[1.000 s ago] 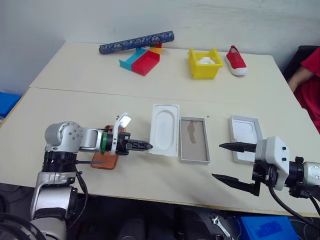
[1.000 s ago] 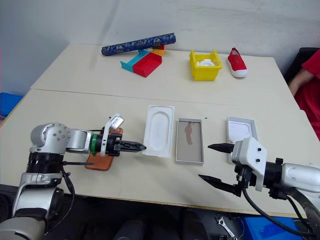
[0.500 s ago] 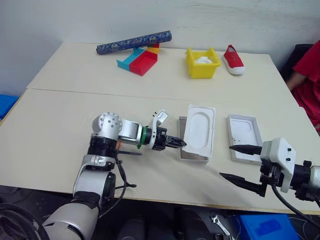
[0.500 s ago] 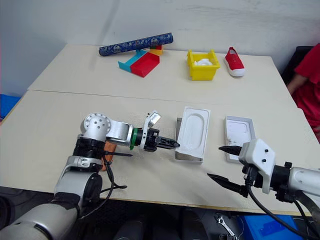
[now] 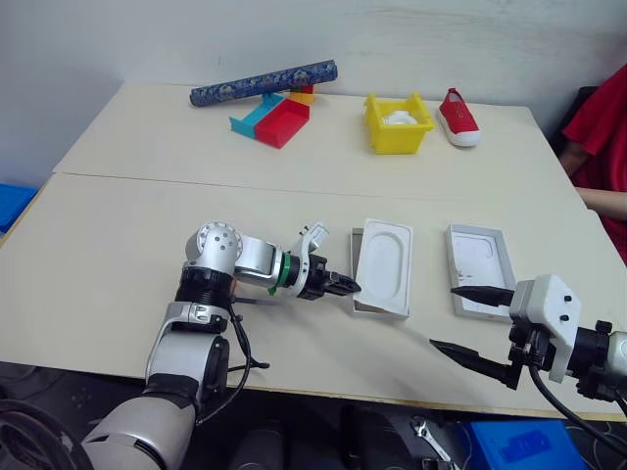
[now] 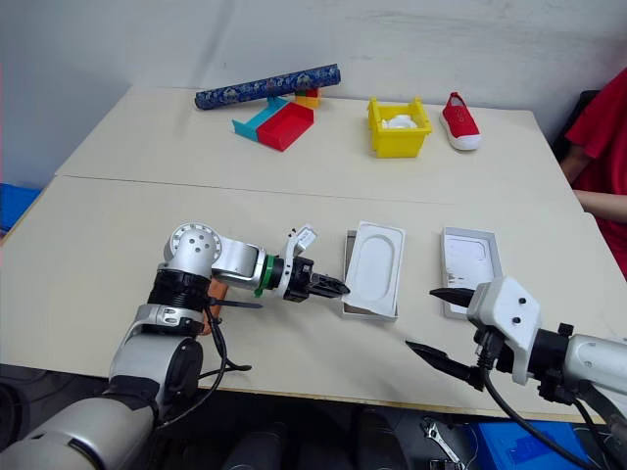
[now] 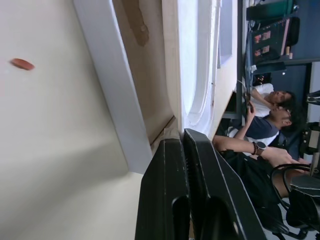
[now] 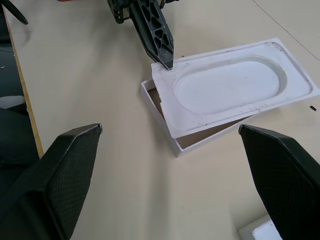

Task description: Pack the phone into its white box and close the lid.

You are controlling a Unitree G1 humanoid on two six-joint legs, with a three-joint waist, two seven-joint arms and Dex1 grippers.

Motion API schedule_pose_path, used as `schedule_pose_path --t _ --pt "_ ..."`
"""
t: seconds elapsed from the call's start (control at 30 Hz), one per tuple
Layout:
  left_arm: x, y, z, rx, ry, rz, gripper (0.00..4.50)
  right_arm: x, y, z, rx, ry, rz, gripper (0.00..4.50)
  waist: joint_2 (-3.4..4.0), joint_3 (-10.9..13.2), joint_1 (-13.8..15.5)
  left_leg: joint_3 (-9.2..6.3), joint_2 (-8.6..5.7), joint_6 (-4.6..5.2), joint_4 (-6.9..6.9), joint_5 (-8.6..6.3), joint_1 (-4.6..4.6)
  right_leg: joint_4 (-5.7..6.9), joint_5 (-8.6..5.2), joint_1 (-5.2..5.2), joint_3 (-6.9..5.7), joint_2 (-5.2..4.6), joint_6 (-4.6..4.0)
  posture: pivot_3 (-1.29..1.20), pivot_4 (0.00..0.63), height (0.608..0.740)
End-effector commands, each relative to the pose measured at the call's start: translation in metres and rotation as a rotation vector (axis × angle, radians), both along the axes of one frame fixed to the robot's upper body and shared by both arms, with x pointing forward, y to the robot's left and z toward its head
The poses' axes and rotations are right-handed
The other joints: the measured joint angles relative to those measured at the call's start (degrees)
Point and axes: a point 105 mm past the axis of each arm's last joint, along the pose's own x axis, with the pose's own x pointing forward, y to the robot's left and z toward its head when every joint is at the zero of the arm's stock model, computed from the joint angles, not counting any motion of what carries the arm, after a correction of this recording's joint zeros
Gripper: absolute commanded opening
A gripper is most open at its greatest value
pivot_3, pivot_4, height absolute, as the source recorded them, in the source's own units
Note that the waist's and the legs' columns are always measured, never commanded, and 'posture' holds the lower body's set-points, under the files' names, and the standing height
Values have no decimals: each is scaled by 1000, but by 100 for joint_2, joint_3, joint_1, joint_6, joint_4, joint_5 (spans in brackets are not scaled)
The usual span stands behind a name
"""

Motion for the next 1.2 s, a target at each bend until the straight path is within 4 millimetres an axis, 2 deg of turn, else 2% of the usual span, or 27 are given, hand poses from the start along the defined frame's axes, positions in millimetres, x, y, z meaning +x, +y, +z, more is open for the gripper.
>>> schedule_pose_path --t 0.03,0.27,0.37,0.53,0.73,0.8,0.93,1.07,1.1,1.17,1.2 --pt "0 -2 4 -20 -16 4 45 -1 2 7 -5 -43 8 4500 0 0 0 0 0 0 0 0 0 0 0 0 0 0 0 0 150 740" --pt "-3 -4 4 -30 -14 -2 45 2 3 6 -5 -43 13 4500 0 0 -3 0 0 -1 0 0 0 0 0 0 0 0 0 0 150 740" --pt "-3 -1 6 -34 -20 -5 644 3 3 6 -4 -44 14 4500 0 0 -1 0 0 -2 1 0 0 1 0 0 -1 0 0 0 150 740" --pt "-7 1 17 -62 -58 -45 2125 4 4 5 0 -41 15 4500 0 0 -5 0 0 -3 1 0 1 1 0 1 -1 0 0 0 150 740" --pt "-29 8 41 -81 -208 -204 3966 6 7 3 4 -42 22 4500 2 1 -12 -1 0 -8 2 0 1 2 0 1 0 -1 0 0 150 740" --pt "-36 12 49 -81 -271 -247 3966 6 8 3 4 -46 27 4500 3 1 -15 -1 0 -8 2 0 1 1 0 1 0 0 0 0 150 740" --pt "-23 24 62 -61 -700 -271 3966 12 12 7 7 -53 38 4500 14 4 -49 1 1 -13 0 1 4 2 -2 1 1 1 -4 0 150 740" --pt "-19 39 63 -42 -993 -377 3966 24 19 9 9 -45 48 4500 17 7 -59 5 1 -39 -5 -4 11 0 -5 6 2 1 -11 0 150 740" --pt "-18 42 63 -42 -1033 -392 4013 29 21 7 5 -35 44 4212 18 8 -48 5 1 -22 -5 5 10 -2 -6 5 4 -1 -11 0 150 740" --pt "-19 48 62 -35 -1123 -439 4013 40 25 3 -25 -28 37 3939 18 9 -37 1 2 -2 -4 8 3 -4 -6 3 3 -3 -12 0 150 740" --pt "-20 51 60 -32 -1143 -462 4013 46 28 0 -41 -24 38 3554 19 9 -31 2 2 4 -4 6 2 -6 -6 2 3 -5 -12 0 150 740"
